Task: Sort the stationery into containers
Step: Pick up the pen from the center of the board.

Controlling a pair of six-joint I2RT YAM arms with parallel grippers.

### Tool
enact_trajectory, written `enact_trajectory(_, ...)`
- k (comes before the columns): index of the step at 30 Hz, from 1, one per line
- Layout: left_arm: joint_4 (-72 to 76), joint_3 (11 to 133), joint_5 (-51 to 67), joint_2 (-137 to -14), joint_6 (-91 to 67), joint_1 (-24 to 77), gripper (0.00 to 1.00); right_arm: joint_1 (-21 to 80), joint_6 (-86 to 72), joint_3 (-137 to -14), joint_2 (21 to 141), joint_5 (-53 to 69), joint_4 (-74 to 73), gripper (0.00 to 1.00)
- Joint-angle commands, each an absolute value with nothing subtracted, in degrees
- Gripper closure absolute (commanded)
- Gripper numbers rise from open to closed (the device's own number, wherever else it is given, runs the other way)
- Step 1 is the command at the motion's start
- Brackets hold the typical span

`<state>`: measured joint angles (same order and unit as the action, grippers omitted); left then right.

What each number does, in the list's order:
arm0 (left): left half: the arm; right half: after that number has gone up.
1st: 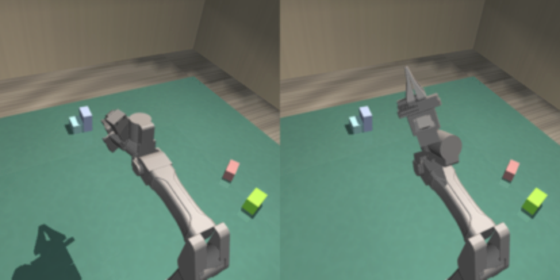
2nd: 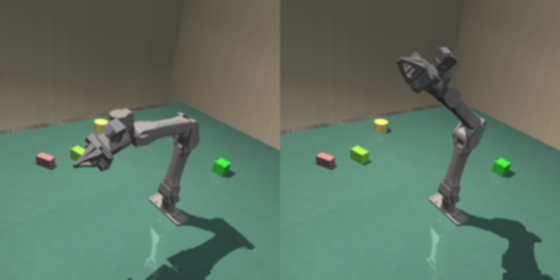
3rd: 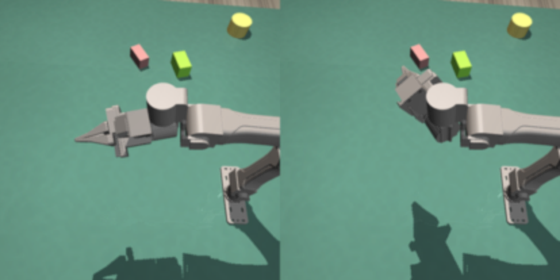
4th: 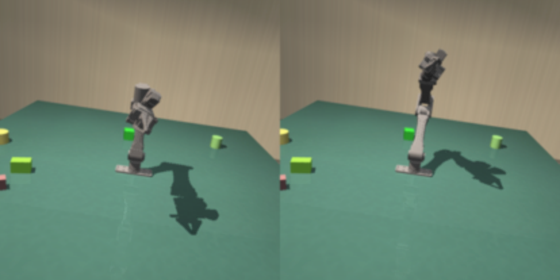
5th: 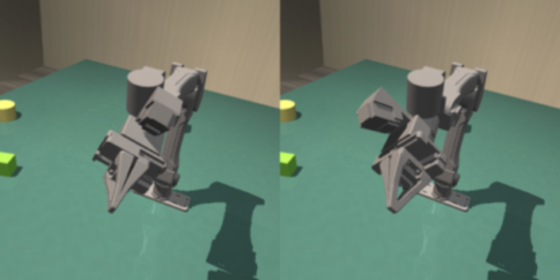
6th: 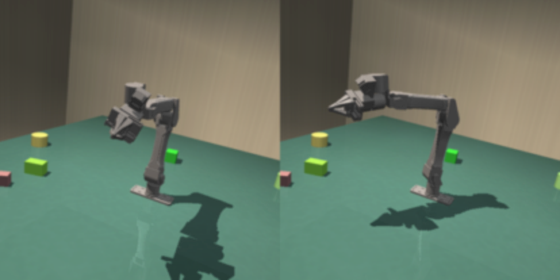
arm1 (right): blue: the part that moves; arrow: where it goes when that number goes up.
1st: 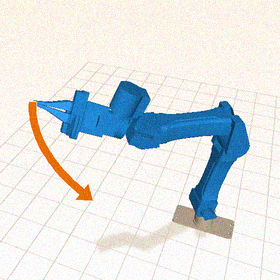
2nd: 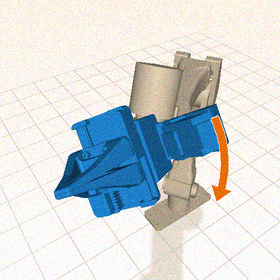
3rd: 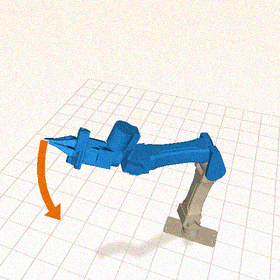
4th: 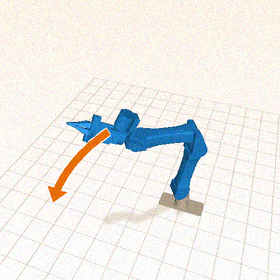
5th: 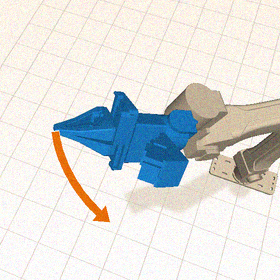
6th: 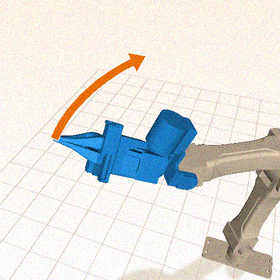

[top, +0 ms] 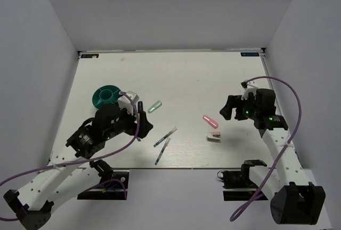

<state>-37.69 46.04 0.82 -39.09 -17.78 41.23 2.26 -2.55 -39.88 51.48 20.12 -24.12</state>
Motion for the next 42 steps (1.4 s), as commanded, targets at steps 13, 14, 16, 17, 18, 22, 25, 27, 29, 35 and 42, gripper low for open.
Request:
enact_trajectory(13,-32.4,43.0,-7.4,-40.8,-23.1,41.3,0.0,2.5,6.9,-44.0,54.7,37.0,-25.1,0.19)
enact_trajectory(14,-34.5,43.5,-7.6,-42.1,-23.6,41.3,0.01,2.5,6.8,-45.1,55.3,38.3,-25.5,0.37)
enact_trajectory(16,-37.1,44.5,-8.1,-45.9,-25.9,41.3,0.15,2.5,6.6,-47.8,58.1,39.5,-27.7,1.0)
enact_trajectory(17,-37.9,44.9,-8.6,-47.2,-28.2,41.4,0.3,2.5,6.2,-48.2,58.7,39.6,-28.1,1.0)
enact_trajectory(18,-41.0,45.1,-9.3,-48.2,-29.3,41.3,0.58,2.5,6.0,-48.8,59.1,39.8,-28.9,1.0)
enact_trajectory(22,-43.9,45.0,-15.1,-56.1,-39.8,41.9,0.77,2.5,6.9,-49.9,61.5,37.6,-30.3,0.17)
enact_trajectory(25,-46.0,43.5,-22.8,-59.1,-47.2,42.6,0.41,2.4,6.9,-49.4,62.0,34.2,-31.2,0.31)
enact_trajectory(27,-46.3,43.4,-25.6,-61.2,-52.2,42.5,0.34,2.5,6.6,-49.0,61.8,32.6,-31.3,0.62)
enact_trajectory(29,-46.8,43.9,-26.7,-64.1,-55.5,41.8,0.32,2.5,6.3,-48.7,61.4,32.4,-30.9,0.65)
enact_trajectory(35,-40.9,42.9,-30.2,-69.3,-62.5,40.7,0.41,2.5,6.5,-48.9,62.0,31.7,-31.4,0.6)
enact_trajectory(42,-36.5,41.2,-36.8,-74.1,-64.3,40.7,0.44,2.5,6.9,-48.8,61.3,32.1,-31.7,0.59)
